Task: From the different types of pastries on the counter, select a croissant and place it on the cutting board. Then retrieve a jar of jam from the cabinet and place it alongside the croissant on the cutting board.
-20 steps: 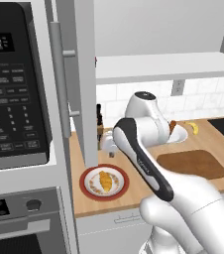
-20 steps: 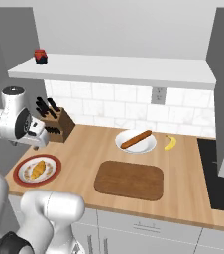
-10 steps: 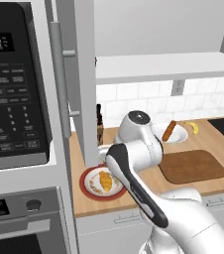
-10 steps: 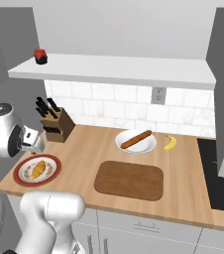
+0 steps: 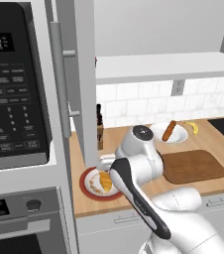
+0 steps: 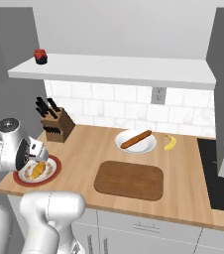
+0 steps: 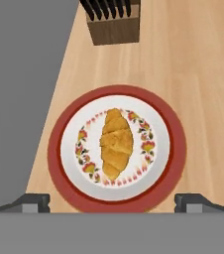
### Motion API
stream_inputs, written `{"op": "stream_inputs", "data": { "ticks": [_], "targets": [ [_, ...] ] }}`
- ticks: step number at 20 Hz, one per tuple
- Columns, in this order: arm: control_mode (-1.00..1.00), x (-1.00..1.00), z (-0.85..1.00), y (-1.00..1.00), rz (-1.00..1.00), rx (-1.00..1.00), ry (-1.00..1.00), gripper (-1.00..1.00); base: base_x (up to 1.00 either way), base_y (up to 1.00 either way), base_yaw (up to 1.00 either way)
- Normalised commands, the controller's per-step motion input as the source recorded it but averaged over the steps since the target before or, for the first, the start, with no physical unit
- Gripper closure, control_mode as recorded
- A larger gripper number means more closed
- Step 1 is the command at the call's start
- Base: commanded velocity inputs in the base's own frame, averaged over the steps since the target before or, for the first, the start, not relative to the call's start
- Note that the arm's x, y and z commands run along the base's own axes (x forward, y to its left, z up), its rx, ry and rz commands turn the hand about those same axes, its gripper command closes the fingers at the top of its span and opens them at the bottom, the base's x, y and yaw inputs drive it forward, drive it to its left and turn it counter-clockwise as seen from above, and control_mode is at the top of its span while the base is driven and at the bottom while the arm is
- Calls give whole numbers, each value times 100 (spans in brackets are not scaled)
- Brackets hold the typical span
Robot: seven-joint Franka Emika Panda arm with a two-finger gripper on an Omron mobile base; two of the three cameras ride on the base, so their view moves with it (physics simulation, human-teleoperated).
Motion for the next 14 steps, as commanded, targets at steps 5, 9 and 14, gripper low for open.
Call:
{"op": "stream_inputs", "data": {
  "ticks": [5,9,14],
  "targets": [
    [-100,17,-33,0,0,2,0,-100,0,0,0],
    [-100,21,-39,0,0,1,0,-100,0,0,0],
    [-100,34,-38,0,0,0,0,-100,0,0,0]
  ]
}}
